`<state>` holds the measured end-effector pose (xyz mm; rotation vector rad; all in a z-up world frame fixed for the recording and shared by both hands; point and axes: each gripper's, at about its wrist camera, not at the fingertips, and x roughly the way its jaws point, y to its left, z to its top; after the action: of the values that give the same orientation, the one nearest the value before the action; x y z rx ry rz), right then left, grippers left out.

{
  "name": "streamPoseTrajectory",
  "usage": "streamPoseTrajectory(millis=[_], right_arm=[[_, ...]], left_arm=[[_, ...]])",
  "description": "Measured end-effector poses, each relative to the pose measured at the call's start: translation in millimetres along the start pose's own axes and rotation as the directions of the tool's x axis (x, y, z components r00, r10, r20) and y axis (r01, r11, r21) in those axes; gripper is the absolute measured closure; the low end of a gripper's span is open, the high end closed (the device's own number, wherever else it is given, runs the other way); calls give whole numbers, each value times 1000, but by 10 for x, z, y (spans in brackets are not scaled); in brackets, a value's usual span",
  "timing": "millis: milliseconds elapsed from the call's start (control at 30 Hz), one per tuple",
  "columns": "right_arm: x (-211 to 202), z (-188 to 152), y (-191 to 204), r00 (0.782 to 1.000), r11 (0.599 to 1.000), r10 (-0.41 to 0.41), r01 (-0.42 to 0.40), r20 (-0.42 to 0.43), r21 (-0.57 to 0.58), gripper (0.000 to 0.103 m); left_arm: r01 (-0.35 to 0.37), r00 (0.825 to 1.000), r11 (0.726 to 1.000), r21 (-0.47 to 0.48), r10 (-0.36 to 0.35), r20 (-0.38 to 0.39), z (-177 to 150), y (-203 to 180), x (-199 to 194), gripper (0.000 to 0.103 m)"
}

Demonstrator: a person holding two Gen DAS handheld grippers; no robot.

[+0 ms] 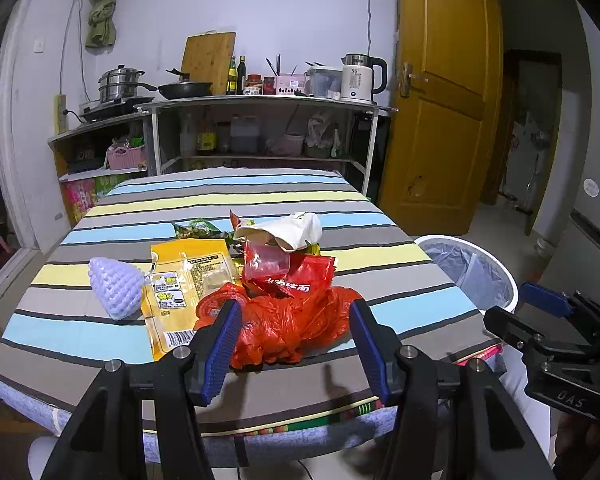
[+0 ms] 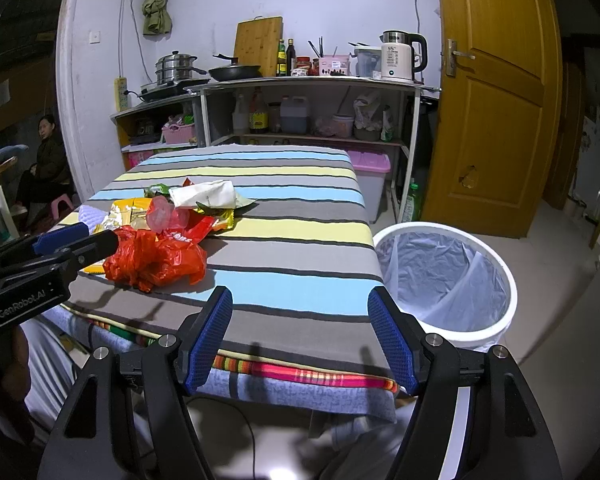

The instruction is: Collect trash

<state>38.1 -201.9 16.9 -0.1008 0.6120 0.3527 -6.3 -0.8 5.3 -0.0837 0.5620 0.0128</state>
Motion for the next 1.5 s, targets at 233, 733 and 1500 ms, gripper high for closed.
streamPoseTrajectory(millis=[233,733,1500], right_arm=[[-6,1,8,1000,1000,0,0,1,-1,32],[1,-1,12,1000,1000,1,-1,-3,1,32],[-5,-13,23,1000,1000,1,-1,-6,0,32]], left_arm=[[1,1000,1000,3,-1,2,-2,-4,-15,48],[8,1000,1000,2,-8,2,15,-4,-22,48],[12,1000,1000,8,-12,7,24,-7,-43,48]])
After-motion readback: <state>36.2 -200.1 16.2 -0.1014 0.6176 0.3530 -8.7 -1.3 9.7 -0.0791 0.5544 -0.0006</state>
